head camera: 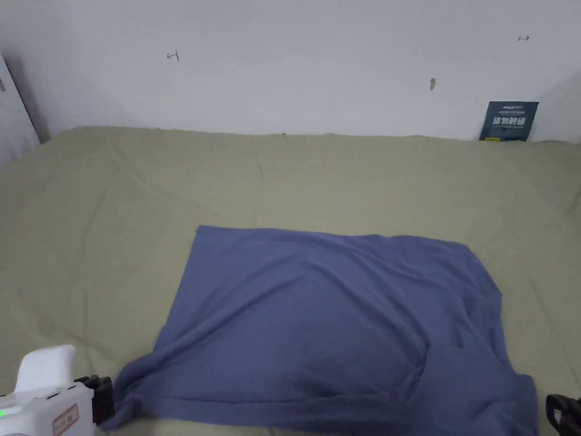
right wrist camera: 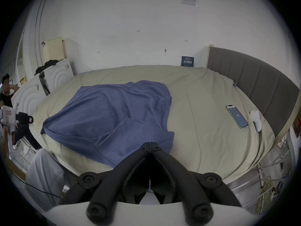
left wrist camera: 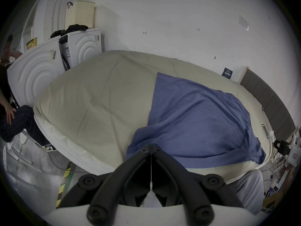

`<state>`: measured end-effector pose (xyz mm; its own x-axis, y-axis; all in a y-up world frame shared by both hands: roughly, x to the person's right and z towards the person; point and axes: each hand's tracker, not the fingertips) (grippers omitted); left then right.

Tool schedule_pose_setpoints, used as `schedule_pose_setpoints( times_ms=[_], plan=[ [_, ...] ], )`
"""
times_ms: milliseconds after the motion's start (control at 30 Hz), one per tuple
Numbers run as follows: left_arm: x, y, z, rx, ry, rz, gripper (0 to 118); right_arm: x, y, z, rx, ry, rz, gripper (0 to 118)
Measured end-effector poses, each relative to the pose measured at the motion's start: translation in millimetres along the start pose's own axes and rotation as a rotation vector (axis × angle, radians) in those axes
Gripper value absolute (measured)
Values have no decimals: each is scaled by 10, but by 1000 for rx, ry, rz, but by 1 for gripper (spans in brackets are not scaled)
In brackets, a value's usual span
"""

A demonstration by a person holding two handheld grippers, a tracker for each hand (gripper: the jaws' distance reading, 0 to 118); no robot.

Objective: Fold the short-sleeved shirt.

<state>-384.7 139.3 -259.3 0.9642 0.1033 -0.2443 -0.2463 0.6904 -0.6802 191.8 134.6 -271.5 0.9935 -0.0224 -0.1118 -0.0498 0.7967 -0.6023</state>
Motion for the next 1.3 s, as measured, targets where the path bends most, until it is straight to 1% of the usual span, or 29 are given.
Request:
schedule_pose_setpoints(
  times_ms=[133,267,500,533,567,600,633,667,800,867,900,933,967,1000,1033,1067,1100,1133,1167,1300],
  plan=[
    [-67,-10,-65,-24,17,-5,0,-7,-12,-15,-15,0,5,1],
    [-86,-17,-211,-65,21,-6,0,2,-20,-44,-34,13,-7,1],
    [-187,-85,-393,-117,36,26,0,-15,-21,-56,-48,15,-2,1],
    [-194,-80,-408,-124,27,33,7,-2,-18,-66,-50,15,-3,1],
    [-198,-63,-429,-132,33,38,37,3,-15,-73,-52,16,-2,1],
    [-196,-57,-473,-144,34,47,88,5,-11,-80,-56,17,1,1],
    [-200,-70,-519,-169,45,51,118,6,-11,-85,-57,17,2,1],
    [-217,-62,-513,-151,50,57,114,6,-9,-91,-59,18,1,1],
    [-230,-18,-782,-186,68,42,115,26,-31,-146,-76,28,8,1],
    [-234,-33,-941,-239,76,27,111,46,-53,-190,-92,28,1,1],
    [-218,-43,-995,-270,81,12,100,56,-63,-205,-99,27,-4,1],
    [-206,-56,-992,-262,81,17,71,64,-74,-218,-106,27,-9,1],
    [-205,-71,-949,-257,44,25,61,73,-83,-224,-113,28,-13,1],
    [-184,-73,-916,-255,20,31,48,79,-90,-227,-118,30,-14,1],
    [-149,-53,-837,-247,40,1,5,81,-96,-224,-119,28,-13,1],
    [-131,-45,-805,-225,4,-23,0,86,-101,-228,-121,29,-10,1],
    [-94,-58,-776,-211,23,-11,0,96,-102,-246,-127,31,-10,1],
    [-76,-27,-772,-208,62,-60,0,102,-104,-261,-132,31,-10,1],
    [-38,-19,-772,-210,56,-70,0,105,-107,-271,-135,30,-9,1],
    [-87,-11,-732,-209,34,-18,0,110,-114,-280,-139,40,-5,1]
  ],
)
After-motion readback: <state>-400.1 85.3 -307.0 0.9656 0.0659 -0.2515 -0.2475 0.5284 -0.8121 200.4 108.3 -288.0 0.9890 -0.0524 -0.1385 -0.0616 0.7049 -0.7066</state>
